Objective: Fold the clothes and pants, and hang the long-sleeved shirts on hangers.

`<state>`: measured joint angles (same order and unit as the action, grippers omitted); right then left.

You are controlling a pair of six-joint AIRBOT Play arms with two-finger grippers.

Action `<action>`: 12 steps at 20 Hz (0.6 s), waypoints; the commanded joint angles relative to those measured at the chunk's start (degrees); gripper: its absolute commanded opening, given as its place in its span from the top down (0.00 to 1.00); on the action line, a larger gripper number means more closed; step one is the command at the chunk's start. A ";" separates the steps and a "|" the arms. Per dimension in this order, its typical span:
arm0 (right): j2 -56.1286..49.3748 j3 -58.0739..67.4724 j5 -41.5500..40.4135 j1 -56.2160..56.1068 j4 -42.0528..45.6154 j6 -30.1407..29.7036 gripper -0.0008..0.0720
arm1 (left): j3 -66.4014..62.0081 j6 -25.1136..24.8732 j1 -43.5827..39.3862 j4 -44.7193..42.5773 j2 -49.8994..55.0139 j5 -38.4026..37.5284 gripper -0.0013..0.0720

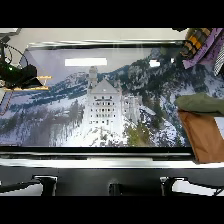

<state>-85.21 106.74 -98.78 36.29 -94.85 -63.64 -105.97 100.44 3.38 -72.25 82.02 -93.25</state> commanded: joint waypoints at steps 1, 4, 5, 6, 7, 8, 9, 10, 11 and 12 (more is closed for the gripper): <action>0.79 -1.16 -5.70 0.04 5.51 -2.62 0.95 | 0.00 -0.11 0.02 -0.02 0.02 0.04 0.96; 1.90 -6.14 -5.95 -0.07 7.65 -2.84 0.95 | 0.00 -0.11 0.00 0.00 0.02 0.04 0.96; 2.43 -8.46 -5.49 -0.07 8.70 -2.84 0.95 | 0.00 -0.11 0.00 -0.02 0.02 0.04 0.96; 3.30 -11.74 -4.50 -0.07 10.45 -2.84 0.95 | 0.00 -0.11 0.00 0.00 0.02 0.04 0.96; 4.26 -15.39 -3.26 -0.07 12.09 -2.84 0.95 | 0.00 -0.09 0.00 0.00 0.02 0.02 0.96; 5.27 -19.17 -1.97 -0.07 13.75 -2.86 0.95 | 0.00 -0.09 0.00 0.00 0.02 0.02 0.96; 6.16 -22.67 -0.85 -0.07 14.82 -2.86 0.95 | 0.00 -0.09 0.00 0.00 0.02 0.02 0.96; 7.10 -26.45 0.39 -0.07 15.69 -3.08 0.95 | 0.00 -0.07 0.00 0.00 0.02 0.02 0.96; 7.96 -29.79 1.46 -0.07 16.68 -3.06 0.95 | 0.00 -0.07 0.00 0.00 0.02 0.02 0.96; 8.81 -33.09 2.64 -0.07 17.73 -3.04 0.95 | 0.00 -0.04 0.00 0.00 0.02 0.02 0.96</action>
<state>-78.78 82.96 -99.48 36.29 -81.32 -66.48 -105.97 100.33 3.38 -72.25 82.02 -93.25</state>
